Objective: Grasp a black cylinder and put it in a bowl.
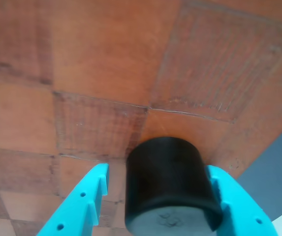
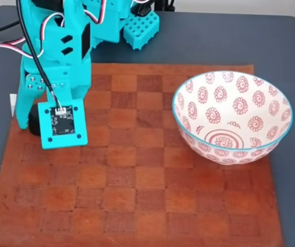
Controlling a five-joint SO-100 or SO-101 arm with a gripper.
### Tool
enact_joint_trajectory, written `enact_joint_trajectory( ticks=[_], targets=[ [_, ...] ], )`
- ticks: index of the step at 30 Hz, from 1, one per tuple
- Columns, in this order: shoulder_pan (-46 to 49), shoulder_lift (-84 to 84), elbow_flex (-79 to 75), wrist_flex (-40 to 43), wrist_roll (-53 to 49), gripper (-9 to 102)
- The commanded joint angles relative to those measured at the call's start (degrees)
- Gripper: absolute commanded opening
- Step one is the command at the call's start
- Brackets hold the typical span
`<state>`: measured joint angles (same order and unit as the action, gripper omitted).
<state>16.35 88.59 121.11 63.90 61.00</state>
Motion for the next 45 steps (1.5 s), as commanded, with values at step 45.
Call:
enact_joint_trajectory(
  ticks=[45],
  targets=[
    [-5.27,15.82,-11.43,17.31,2.55,15]
  ],
)
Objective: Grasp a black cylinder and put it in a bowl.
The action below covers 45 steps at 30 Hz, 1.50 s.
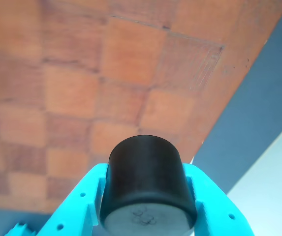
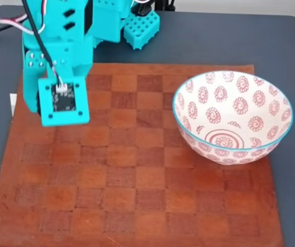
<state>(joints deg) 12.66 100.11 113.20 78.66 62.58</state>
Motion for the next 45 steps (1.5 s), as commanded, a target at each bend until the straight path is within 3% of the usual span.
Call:
enact_joint_trajectory(
  ticks=[1,9,23,30,45],
  targets=[
    [-2.81,5.10,-4.57,3.78,1.49,15],
    [-16.26,8.00,-11.69,12.04,10.11,15],
    [-39.37,7.47,-12.30,8.00,31.46,15],
    [-44.03,4.39,-12.57,0.70,34.45,11],
    [-47.81,-17.14,-27.77,0.88,35.16,12]
  ],
)
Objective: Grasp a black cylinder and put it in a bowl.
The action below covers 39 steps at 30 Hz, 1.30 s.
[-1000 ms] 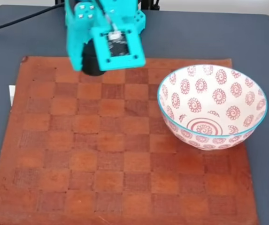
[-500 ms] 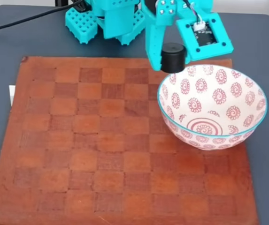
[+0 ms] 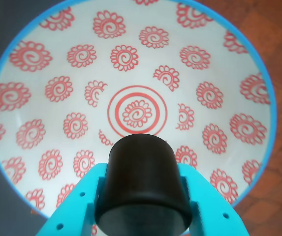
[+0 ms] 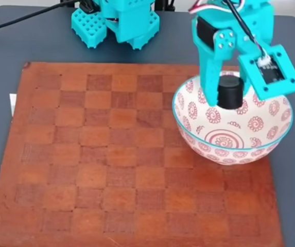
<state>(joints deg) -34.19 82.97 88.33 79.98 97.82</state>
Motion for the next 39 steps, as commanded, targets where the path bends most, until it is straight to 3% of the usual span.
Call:
enact_joint_trajectory(
  ticks=[1,6,16,27,39],
  targets=[
    [-1.05,-0.62,-2.90,-0.62,0.00,14],
    [-1.32,-1.58,-2.81,0.09,1.41,26],
    [-0.70,-1.23,-2.90,3.34,1.41,26],
    [1.49,11.60,-2.81,11.60,1.67,0],
    [13.80,25.58,9.67,12.30,-2.37,0]
  ],
)
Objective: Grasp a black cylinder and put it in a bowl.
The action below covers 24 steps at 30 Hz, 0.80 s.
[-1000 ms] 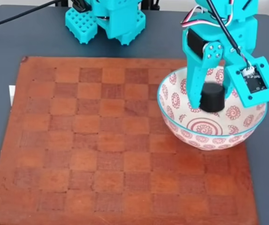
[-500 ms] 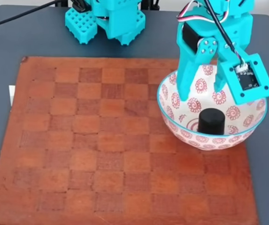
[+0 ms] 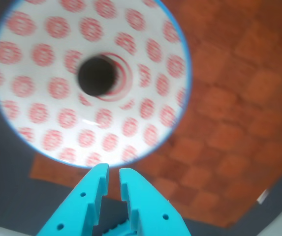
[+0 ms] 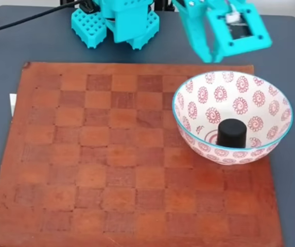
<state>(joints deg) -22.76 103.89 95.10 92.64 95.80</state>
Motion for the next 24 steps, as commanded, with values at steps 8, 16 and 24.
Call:
enact_joint_trajectory(
  ticks=[8,16,24],
  targets=[
    [8.35,22.68,19.78,-2.81,0.44,0],
    [8.00,42.01,37.79,-8.96,5.36,0],
    [8.79,56.60,51.68,-17.23,7.91,0]
  ],
)
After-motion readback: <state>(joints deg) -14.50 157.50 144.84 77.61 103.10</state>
